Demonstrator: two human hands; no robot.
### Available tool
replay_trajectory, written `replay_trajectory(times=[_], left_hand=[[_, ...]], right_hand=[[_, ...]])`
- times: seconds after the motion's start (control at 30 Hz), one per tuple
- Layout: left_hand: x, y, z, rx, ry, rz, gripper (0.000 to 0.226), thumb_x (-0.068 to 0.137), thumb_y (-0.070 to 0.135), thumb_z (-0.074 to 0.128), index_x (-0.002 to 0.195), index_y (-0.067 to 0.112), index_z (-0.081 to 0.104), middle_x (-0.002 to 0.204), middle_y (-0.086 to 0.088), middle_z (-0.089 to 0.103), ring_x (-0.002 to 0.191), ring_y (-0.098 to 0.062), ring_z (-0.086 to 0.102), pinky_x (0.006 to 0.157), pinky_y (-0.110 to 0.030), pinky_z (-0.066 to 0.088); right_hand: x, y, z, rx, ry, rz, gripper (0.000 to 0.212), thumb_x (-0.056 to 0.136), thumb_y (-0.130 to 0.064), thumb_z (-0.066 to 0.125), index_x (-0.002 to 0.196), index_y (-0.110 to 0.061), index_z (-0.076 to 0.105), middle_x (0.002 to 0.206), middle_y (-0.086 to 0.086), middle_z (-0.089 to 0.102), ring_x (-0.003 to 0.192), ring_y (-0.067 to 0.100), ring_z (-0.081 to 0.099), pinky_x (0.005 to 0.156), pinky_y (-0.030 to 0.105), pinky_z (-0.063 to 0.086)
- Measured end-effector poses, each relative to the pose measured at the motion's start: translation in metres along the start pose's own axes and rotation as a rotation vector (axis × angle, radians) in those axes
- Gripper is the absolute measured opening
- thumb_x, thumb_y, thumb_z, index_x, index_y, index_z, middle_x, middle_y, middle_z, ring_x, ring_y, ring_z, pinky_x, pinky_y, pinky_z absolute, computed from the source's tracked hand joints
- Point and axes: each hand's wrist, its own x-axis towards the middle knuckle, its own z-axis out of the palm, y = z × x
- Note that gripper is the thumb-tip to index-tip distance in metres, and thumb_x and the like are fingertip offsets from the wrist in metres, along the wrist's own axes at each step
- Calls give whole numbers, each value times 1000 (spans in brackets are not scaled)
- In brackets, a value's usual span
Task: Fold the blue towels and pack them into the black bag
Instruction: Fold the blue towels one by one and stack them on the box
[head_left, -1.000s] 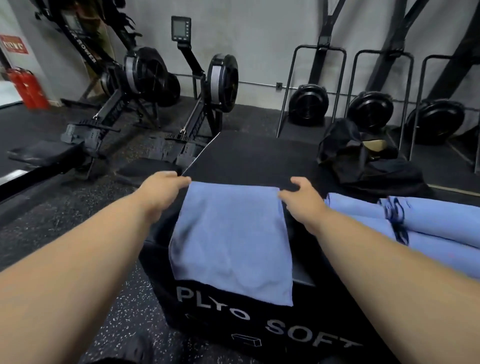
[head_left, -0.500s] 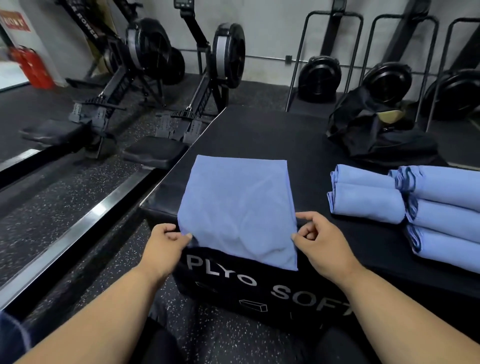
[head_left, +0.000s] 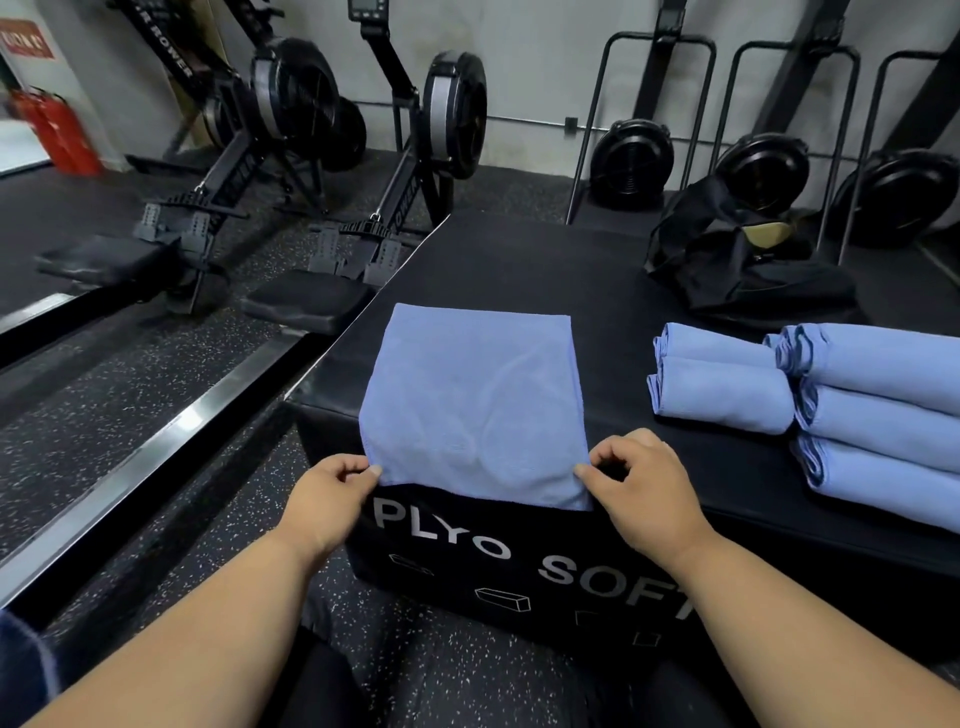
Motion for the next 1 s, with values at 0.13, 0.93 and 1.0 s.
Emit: replay_trajectory(times=[0.13, 0.93, 1.0], left_hand=[[1, 5, -1, 9, 35, 49, 12, 98, 25, 71, 89, 23, 78, 84, 7, 77, 75, -11, 64, 69, -26, 49], [23, -2, 0, -133, 15, -45, 15, 87, 37, 61, 82, 28, 72, 76, 11, 69, 83, -19, 63, 85, -43, 54], [22, 0, 2, -113, 20, -59, 18, 89, 39, 61, 83, 26, 71, 82, 7, 72, 85, -21, 64, 85, -44, 54]], right_hand=[[1, -9, -3, 148, 55, 11, 15, 92, -29, 76, 80, -38, 75, 98, -14, 59, 86, 3, 61, 80, 23, 49], [24, -10, 7, 112, 25, 141, 18, 98, -35, 59, 82, -29, 62, 76, -7, 66, 73, 15, 61, 70, 38, 53], [23, -9, 9, 94, 9, 130, 18, 95, -33, 59, 79, -27, 62, 77, -6, 68, 73, 15, 61, 69, 38, 54]])
